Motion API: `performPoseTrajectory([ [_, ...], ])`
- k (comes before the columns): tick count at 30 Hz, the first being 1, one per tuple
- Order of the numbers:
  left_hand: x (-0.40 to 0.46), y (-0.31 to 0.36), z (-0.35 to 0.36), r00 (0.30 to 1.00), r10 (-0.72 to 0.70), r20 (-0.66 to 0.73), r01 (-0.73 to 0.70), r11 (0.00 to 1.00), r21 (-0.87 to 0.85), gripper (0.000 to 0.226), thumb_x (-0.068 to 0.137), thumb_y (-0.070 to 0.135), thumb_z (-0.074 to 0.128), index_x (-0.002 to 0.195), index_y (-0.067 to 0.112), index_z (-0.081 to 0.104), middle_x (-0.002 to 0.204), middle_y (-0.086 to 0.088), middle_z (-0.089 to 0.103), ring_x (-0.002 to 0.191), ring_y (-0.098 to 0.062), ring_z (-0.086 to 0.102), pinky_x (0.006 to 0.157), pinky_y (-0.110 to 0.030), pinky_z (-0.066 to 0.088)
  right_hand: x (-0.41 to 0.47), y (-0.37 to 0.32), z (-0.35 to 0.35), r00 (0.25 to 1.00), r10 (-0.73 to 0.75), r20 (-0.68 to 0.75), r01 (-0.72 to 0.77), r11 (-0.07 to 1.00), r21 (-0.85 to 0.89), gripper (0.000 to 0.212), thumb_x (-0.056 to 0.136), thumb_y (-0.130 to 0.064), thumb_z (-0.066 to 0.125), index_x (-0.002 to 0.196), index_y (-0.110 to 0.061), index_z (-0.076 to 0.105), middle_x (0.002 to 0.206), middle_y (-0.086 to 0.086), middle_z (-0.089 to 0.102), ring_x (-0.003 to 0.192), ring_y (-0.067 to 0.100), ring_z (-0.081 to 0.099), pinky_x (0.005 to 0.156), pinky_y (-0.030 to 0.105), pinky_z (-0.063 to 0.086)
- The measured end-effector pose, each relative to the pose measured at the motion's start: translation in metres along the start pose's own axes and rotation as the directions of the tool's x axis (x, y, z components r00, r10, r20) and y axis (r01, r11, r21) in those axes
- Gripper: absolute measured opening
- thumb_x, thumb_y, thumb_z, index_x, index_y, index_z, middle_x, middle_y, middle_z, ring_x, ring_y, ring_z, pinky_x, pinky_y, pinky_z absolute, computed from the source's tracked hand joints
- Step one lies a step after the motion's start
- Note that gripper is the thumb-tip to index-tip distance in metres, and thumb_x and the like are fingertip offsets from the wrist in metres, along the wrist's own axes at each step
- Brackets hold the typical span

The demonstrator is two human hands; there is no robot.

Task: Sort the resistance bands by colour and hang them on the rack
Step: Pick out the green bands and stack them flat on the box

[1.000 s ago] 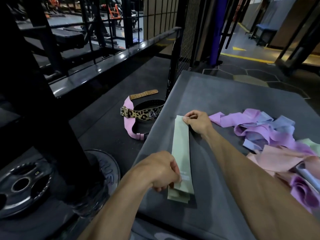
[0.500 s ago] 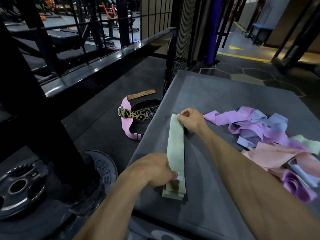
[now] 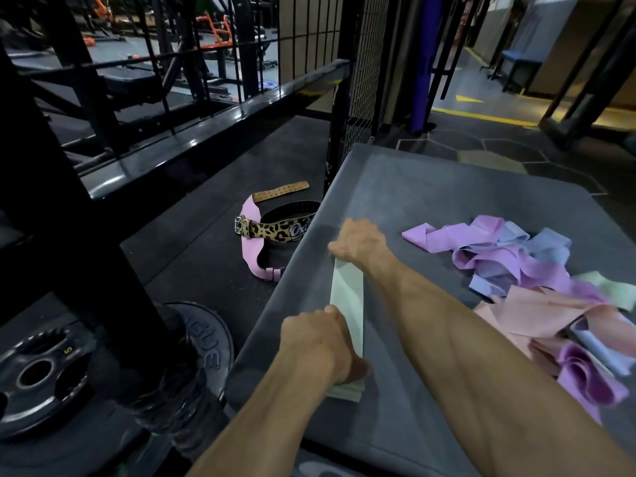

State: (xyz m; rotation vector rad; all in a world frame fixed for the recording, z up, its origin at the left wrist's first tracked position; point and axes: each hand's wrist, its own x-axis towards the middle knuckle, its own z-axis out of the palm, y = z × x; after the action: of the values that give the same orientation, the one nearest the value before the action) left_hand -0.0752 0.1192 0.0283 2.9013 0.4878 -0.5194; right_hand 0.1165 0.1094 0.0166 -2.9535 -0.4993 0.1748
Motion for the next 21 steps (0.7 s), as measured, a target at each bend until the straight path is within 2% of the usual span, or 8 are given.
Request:
performPoseTrajectory([
  [6, 0.000, 0.001, 0.000, 1.000, 0.006, 0.006, -0.006, 1.000, 0.012, 0.074, 0.081, 0.068, 0.062, 0.131, 0.016, 0.044, 0.127, -0.002, 0.061, 0.117, -0.026, 0.060, 0.078, -0.034, 0.032, 0.000, -0.005, 0.000, 1.000, -0.011, -0.010, 0.010, 0.998, -0.061, 0.041, 0.095, -0.033, 0.055, 0.127, -0.009, 0.060, 0.129, 0.012, 0.060, 0.119, 0.030, 0.059, 0.092, 0.033, 0.049],
  [12, 0.000, 0.000, 0.001, 1.000, 0.011, 0.004, -0.011, 1.000, 0.017, 0.071, 0.082, 0.066, 0.061, 0.130, 0.016, 0.044, 0.126, -0.002, 0.061, 0.116, -0.026, 0.061, 0.078, -0.034, 0.033, -0.002, -0.011, 0.001, 0.995, -0.101, -0.025, 0.094, 0.977, -0.192, 0.028, 0.096, -0.026, 0.051, 0.117, -0.012, 0.062, 0.122, 0.010, 0.063, 0.110, 0.030, 0.062, 0.078, 0.032, 0.045],
  [16, -0.001, 0.000, 0.001, 1.000, 0.007, -0.012, -0.007, 1.000, 0.016, 0.068, 0.082, 0.064, 0.061, 0.128, 0.016, 0.045, 0.124, -0.002, 0.062, 0.115, -0.026, 0.061, 0.078, -0.035, 0.033, -0.005, -0.015, 0.001, 0.990, -0.142, -0.022, 0.131, 0.954, -0.271, 0.024, 0.096, -0.021, 0.049, 0.112, -0.011, 0.063, 0.117, 0.010, 0.063, 0.104, 0.030, 0.063, 0.084, 0.039, 0.058],
  [21, 0.000, 0.000, 0.001, 1.000, 0.005, -0.002, -0.005, 1.000, 0.018, 0.074, 0.082, 0.069, 0.060, 0.131, 0.015, 0.044, 0.126, -0.002, 0.061, 0.116, -0.026, 0.060, 0.078, -0.035, 0.033, -0.005, -0.013, -0.001, 0.986, -0.161, -0.035, 0.143, 0.942, -0.303, 0.023, 0.094, -0.024, 0.048, 0.108, -0.013, 0.062, 0.115, 0.009, 0.066, 0.102, 0.031, 0.065, 0.085, 0.038, 0.057],
])
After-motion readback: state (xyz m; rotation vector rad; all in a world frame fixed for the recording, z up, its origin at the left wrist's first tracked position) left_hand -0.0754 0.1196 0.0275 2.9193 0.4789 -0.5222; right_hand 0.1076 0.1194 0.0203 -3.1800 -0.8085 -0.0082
